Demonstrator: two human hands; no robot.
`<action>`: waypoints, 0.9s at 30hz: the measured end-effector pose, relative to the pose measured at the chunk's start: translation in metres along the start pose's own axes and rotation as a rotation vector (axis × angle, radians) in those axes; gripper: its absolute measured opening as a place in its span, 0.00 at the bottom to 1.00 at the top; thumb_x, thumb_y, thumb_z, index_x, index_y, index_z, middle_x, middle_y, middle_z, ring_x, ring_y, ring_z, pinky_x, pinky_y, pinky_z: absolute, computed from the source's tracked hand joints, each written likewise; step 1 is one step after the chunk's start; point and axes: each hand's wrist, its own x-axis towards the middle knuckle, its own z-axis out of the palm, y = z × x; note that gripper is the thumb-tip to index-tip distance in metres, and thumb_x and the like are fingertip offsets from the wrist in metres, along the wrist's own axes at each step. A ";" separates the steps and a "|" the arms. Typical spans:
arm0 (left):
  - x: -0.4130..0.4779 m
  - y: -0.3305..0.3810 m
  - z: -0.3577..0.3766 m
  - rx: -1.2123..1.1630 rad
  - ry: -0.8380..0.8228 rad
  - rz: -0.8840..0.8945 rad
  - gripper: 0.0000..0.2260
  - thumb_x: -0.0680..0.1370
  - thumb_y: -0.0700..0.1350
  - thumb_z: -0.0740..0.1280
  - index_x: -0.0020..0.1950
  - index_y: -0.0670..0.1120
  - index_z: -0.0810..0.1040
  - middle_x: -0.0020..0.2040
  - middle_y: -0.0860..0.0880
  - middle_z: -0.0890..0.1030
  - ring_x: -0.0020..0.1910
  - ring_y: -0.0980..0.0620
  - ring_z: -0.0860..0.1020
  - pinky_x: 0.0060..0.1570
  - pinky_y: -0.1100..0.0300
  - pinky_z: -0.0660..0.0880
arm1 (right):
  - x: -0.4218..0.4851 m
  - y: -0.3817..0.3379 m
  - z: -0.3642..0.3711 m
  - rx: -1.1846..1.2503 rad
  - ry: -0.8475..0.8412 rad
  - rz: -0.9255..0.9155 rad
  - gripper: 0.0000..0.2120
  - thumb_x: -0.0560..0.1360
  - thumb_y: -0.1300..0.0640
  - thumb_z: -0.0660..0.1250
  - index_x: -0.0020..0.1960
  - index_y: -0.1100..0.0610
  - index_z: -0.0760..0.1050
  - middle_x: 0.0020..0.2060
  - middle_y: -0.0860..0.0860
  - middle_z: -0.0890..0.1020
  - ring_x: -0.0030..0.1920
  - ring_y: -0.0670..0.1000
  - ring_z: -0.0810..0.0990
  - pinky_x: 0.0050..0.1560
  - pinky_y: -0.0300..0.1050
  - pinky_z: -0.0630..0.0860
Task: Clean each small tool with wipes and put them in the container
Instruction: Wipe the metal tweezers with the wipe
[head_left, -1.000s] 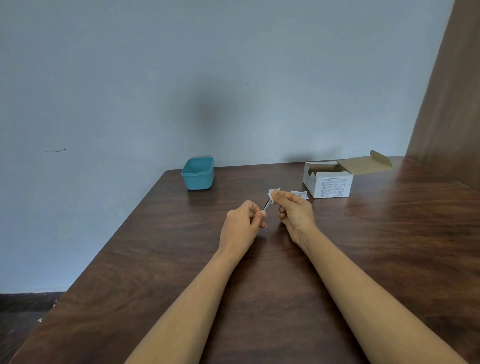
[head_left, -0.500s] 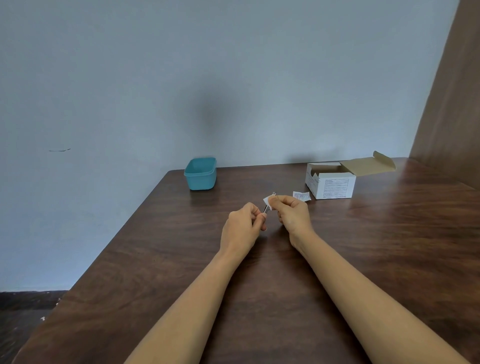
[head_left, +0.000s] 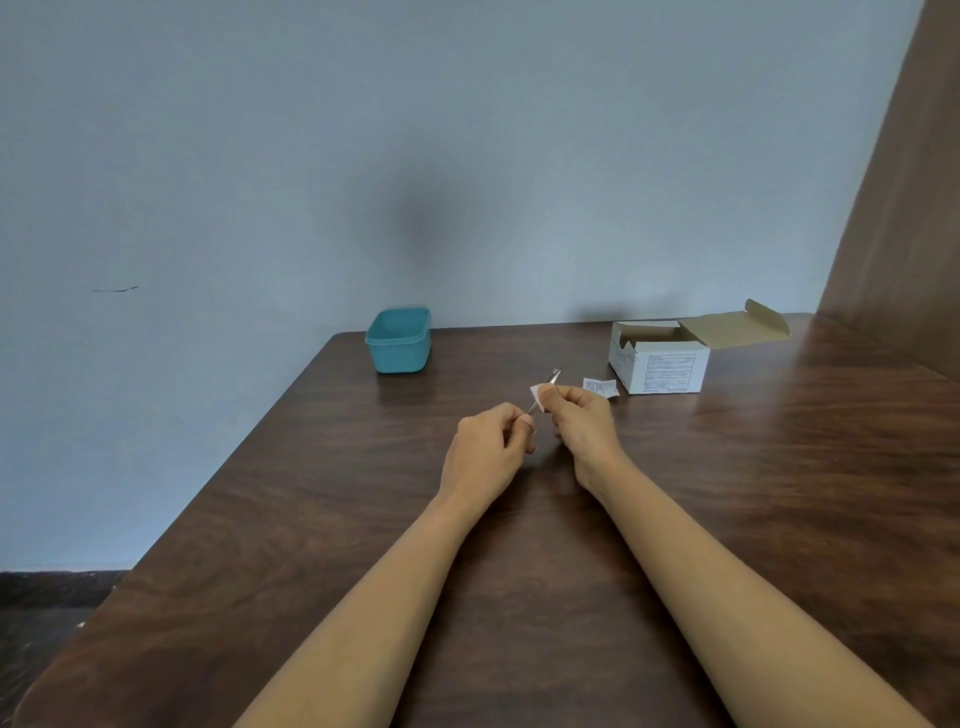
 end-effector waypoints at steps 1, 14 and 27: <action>-0.001 0.000 0.000 -0.002 0.010 0.018 0.08 0.80 0.47 0.62 0.45 0.50 0.80 0.35 0.56 0.83 0.36 0.60 0.80 0.42 0.57 0.79 | 0.000 0.000 0.000 0.021 -0.008 0.006 0.07 0.75 0.58 0.68 0.38 0.57 0.78 0.31 0.47 0.76 0.33 0.44 0.69 0.39 0.38 0.66; -0.001 0.001 -0.001 0.078 -0.027 0.114 0.09 0.80 0.46 0.63 0.44 0.47 0.80 0.36 0.56 0.82 0.38 0.59 0.80 0.44 0.53 0.79 | -0.001 -0.006 -0.005 0.206 0.060 0.082 0.08 0.75 0.60 0.68 0.38 0.56 0.76 0.33 0.51 0.74 0.30 0.46 0.65 0.32 0.39 0.63; -0.001 -0.006 -0.008 0.124 0.023 0.083 0.07 0.79 0.45 0.64 0.44 0.47 0.80 0.39 0.54 0.84 0.40 0.55 0.82 0.44 0.51 0.78 | -0.007 0.006 0.005 -0.225 -0.123 -0.128 0.13 0.75 0.56 0.68 0.37 0.63 0.80 0.32 0.52 0.81 0.39 0.46 0.79 0.47 0.41 0.73</action>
